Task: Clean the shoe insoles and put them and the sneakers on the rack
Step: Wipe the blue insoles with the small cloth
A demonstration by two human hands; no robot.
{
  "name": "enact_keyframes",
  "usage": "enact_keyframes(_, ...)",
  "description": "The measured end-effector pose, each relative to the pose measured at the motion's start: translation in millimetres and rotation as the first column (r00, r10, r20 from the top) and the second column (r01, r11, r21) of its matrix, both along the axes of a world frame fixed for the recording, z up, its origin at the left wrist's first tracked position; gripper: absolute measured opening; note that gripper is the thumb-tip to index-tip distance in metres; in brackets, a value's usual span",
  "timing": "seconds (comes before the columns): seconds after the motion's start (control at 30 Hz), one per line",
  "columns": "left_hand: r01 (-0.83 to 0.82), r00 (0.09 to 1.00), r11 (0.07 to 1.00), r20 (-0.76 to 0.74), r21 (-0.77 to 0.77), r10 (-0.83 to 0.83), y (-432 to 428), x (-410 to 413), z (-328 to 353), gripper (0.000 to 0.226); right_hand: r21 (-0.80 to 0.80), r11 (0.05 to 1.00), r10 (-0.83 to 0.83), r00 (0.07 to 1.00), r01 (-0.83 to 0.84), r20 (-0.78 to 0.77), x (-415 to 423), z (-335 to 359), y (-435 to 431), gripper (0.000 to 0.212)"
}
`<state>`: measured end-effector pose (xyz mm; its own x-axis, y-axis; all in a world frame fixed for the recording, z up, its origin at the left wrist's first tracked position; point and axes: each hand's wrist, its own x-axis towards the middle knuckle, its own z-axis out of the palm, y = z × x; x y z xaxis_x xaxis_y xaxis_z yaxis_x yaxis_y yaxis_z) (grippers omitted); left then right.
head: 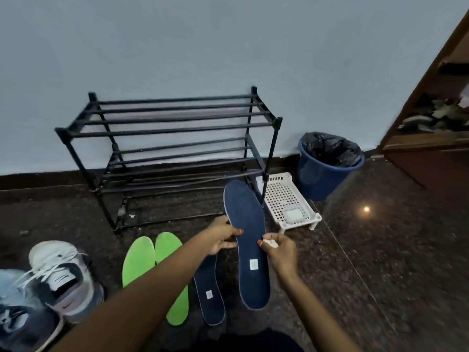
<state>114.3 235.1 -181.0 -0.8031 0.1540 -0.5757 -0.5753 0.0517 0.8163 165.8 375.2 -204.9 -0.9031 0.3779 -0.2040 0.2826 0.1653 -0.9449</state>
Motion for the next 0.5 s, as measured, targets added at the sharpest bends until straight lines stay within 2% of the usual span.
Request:
enact_keyframes(0.17, 0.031, 0.993, 0.997, 0.113, -0.069, -0.023, 9.4, -11.8, -98.1, 0.039, 0.043, 0.999, -0.001, 0.988, -0.006, 0.157, -10.0, -91.6, 8.2, 0.011)
enact_keyframes(0.33, 0.019, 0.978, 0.992, 0.207, -0.128, 0.008, 14.3, -13.7, -168.6, 0.039, 0.111, 0.993, 0.005, 0.952, -0.041, 0.306, -14.8, -157.5, 7.2, 0.018)
enact_keyframes(0.5, 0.032, 0.973, 0.981, 0.231, -0.189, 0.013, 15.1, -20.7, -209.0, 0.039, 0.141, 0.989, -0.016, 0.939, -0.035, 0.345, -20.5, -194.4, 3.9, 0.009)
